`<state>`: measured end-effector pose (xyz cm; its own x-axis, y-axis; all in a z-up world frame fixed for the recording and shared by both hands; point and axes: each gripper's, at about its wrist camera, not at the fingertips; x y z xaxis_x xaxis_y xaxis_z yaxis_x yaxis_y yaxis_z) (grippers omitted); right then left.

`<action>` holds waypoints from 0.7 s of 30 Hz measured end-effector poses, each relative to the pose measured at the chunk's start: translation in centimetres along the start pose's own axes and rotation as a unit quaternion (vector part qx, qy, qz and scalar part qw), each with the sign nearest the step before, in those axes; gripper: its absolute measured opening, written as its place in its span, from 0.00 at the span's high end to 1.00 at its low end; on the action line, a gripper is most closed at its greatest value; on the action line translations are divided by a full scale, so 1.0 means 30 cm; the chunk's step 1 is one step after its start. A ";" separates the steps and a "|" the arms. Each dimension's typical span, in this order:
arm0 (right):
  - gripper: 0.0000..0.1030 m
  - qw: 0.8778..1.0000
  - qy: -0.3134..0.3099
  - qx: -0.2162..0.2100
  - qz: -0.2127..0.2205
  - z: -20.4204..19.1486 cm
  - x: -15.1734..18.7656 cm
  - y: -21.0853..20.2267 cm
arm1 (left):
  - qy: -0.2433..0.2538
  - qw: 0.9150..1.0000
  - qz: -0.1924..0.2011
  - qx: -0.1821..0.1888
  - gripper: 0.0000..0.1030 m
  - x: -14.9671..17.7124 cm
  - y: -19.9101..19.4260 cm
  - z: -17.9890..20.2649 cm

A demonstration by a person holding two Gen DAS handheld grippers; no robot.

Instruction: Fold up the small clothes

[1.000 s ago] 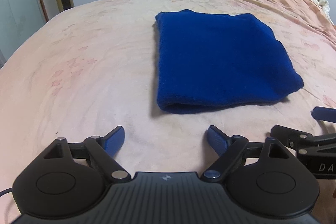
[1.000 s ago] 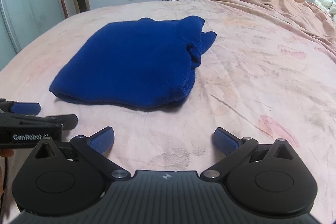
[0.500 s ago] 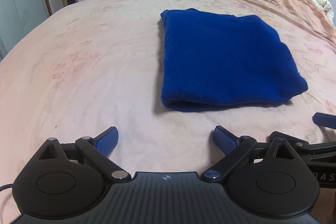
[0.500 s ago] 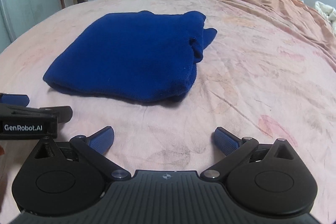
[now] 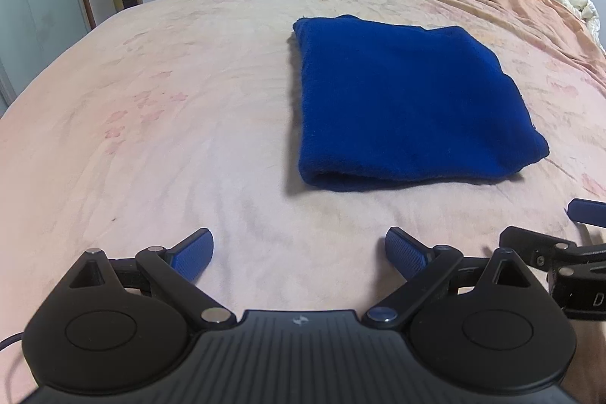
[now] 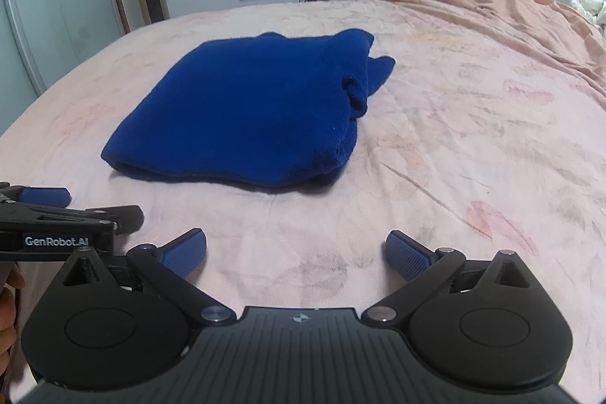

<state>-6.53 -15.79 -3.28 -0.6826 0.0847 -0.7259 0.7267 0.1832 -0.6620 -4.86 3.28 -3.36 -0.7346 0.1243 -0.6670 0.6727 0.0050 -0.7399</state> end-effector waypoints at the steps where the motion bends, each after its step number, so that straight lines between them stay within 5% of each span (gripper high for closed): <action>1: 0.01 1.000 0.002 -0.003 0.002 0.001 0.001 -0.004 | -0.004 1.000 0.000 0.002 0.05 0.002 -0.003 -0.006; 21: 0.04 1.000 0.006 0.000 0.014 -0.011 -0.005 -0.016 | -0.007 1.000 -0.001 -0.007 0.05 0.004 -0.012 -0.015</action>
Point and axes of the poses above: each gripper's, at about its wrist camera, not at the fingertips, and y roughly the way its jaws point, z to its right, x to its underside, and after that the axes turned 6 degrees about -x, right-handed
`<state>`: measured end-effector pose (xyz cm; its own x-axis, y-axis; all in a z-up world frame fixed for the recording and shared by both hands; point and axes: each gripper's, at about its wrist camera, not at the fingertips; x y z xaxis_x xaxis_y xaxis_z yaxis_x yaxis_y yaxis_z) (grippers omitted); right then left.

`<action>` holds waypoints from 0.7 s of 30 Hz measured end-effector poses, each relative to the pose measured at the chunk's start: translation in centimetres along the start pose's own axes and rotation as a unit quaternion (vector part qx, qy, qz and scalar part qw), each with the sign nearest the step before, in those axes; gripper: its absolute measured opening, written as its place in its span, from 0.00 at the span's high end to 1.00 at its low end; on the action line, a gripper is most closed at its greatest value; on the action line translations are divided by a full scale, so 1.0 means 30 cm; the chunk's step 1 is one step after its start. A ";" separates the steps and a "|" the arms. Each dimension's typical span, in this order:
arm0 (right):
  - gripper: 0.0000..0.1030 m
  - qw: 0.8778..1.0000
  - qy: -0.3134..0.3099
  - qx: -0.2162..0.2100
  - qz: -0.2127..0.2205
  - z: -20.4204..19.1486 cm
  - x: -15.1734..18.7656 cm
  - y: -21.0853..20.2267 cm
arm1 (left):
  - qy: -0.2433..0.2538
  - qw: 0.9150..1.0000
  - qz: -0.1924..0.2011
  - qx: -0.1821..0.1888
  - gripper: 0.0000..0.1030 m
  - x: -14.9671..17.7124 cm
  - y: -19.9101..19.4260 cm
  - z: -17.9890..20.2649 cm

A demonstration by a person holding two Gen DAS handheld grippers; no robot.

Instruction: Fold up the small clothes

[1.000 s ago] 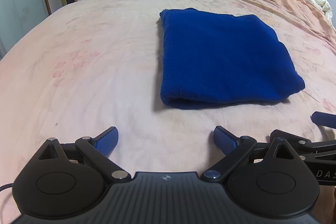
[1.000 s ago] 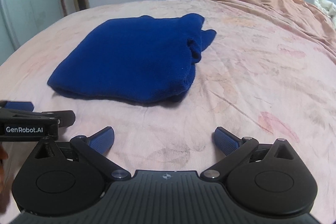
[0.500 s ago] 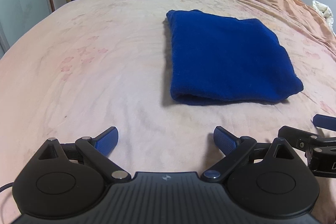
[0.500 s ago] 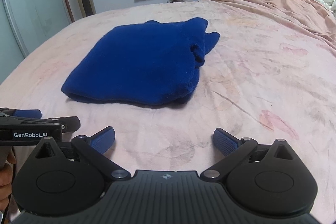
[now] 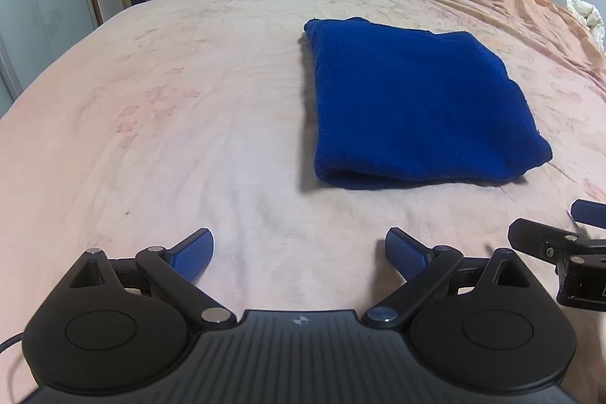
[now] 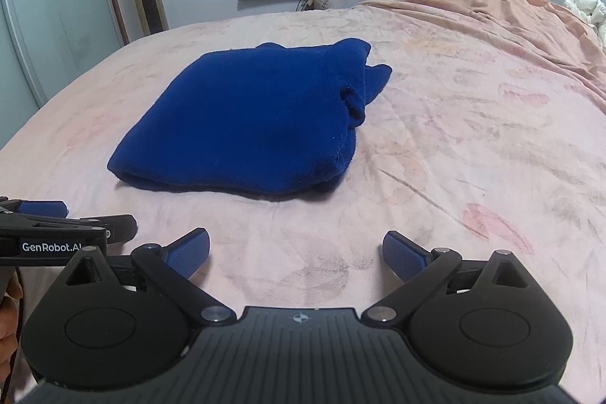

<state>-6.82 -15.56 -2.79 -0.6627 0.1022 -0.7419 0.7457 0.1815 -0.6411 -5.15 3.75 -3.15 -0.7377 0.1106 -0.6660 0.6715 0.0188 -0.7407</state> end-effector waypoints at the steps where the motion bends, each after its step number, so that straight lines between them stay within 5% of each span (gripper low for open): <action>1: 0.04 1.000 0.001 -0.001 0.000 0.000 0.001 -0.001 | 0.002 1.000 -0.001 -0.002 0.05 -0.001 0.000 0.002; 21: 0.03 1.000 -0.011 -0.006 -0.006 -0.006 0.002 0.002 | -0.004 1.000 -0.004 -0.001 0.05 -0.003 -0.001 -0.002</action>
Point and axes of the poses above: each gripper's, at about its wrist camera, not at the fingertips, and y roughly the way its jaws point, z to its right, x to its underside, and after that the axes turned 6 degrees about -x, right-handed
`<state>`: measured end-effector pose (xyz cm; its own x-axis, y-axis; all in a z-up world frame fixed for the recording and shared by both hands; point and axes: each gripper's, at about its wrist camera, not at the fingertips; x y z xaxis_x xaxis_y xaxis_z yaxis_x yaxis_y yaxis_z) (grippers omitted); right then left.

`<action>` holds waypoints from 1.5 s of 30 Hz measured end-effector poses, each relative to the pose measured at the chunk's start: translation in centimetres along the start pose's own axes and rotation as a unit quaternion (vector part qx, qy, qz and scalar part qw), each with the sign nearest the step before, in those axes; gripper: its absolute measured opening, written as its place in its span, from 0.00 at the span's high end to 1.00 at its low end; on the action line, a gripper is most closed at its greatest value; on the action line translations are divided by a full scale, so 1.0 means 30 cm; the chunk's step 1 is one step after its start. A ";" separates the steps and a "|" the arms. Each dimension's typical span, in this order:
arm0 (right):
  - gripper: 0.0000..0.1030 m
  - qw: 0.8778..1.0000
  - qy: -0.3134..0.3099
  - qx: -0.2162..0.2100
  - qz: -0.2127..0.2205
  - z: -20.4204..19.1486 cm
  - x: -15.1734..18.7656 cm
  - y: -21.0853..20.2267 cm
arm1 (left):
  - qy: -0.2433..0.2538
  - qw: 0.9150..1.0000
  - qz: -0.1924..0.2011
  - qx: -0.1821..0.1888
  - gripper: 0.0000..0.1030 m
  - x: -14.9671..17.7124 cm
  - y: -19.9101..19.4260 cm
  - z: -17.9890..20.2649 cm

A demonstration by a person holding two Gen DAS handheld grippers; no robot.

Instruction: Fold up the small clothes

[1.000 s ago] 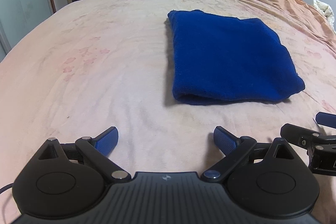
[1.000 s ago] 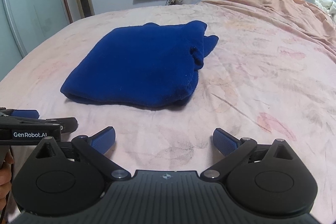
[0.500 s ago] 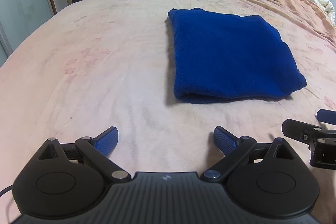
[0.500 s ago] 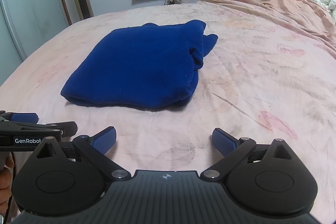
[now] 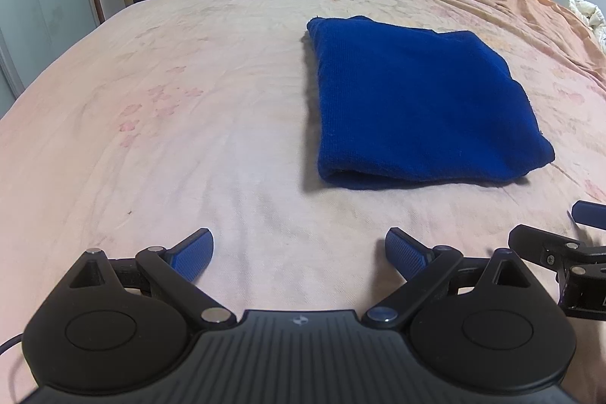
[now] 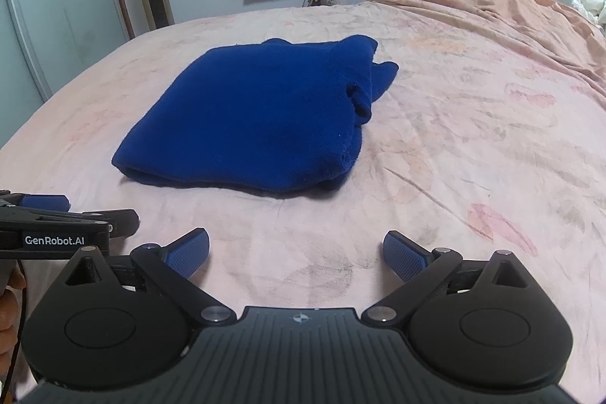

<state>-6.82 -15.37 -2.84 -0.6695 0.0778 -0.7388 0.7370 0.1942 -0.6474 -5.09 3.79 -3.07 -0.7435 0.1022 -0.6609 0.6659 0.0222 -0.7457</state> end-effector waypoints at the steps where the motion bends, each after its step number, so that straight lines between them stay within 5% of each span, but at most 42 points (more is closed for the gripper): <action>1: 0.03 1.000 -0.001 0.000 0.001 0.000 0.000 0.000 | 0.000 1.000 0.000 0.000 0.05 0.000 0.000 0.000; 45: 0.03 1.000 0.002 -0.001 0.006 0.003 0.013 -0.019 | 0.001 1.000 -0.006 -0.005 0.05 0.013 -0.005 0.004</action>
Point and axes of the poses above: each gripper's, at about its wrist camera, not at the fingertips, and y roughly the way its jaws point, z to its right, x to its underside, and after that the axes turned 6 degrees about -x, right-handed
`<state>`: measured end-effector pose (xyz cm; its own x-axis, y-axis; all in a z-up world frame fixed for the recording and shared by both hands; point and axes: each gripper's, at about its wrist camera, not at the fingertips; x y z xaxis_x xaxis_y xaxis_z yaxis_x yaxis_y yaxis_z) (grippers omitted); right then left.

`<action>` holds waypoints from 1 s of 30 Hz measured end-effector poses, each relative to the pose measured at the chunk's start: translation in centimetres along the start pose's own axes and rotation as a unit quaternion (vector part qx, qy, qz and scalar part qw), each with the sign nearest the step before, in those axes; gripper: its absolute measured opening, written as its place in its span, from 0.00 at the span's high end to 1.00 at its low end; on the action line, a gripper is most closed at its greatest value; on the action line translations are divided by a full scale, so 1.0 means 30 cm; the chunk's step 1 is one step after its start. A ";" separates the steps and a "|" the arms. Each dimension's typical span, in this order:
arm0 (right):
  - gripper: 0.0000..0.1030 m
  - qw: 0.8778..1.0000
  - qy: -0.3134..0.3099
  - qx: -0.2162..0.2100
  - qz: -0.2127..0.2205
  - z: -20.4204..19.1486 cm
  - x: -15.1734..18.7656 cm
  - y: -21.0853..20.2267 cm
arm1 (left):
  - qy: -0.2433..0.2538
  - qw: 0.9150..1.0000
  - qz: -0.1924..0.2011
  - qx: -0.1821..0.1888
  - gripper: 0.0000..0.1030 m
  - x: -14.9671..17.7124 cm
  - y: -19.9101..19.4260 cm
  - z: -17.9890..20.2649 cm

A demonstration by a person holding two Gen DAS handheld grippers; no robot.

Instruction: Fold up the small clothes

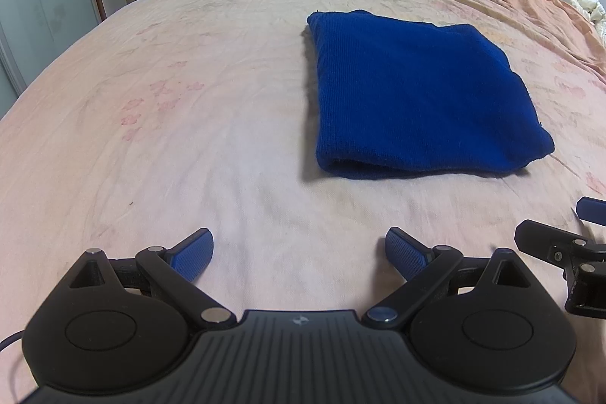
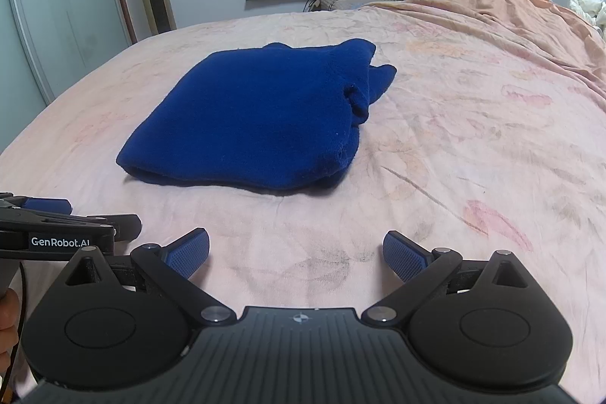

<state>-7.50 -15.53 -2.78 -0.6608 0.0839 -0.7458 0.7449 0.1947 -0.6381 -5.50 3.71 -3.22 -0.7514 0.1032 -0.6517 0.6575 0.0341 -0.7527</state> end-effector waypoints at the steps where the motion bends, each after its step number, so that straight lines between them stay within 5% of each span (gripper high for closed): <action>1: 0.03 1.000 0.000 0.000 0.000 0.000 0.000 0.000 | 0.000 1.000 0.000 0.000 0.05 -0.001 0.001 0.000; 30: 0.04 1.000 -0.001 -0.002 0.003 -0.010 0.001 -0.005 | 0.000 1.000 0.000 0.000 0.05 0.001 -0.002 -0.003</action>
<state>-7.66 -15.26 -2.63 -0.6561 0.0827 -0.7501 0.7485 0.1979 -0.6329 -5.54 3.80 -3.19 -0.7508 0.1035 -0.6523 0.6581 0.0331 -0.7522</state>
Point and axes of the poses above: each gripper's, at about its wrist camera, not at the fingertips, and y roughly the way its jaws point, z to its right, x to its underside, and after that the axes turned 6 degrees about -x, right-handed
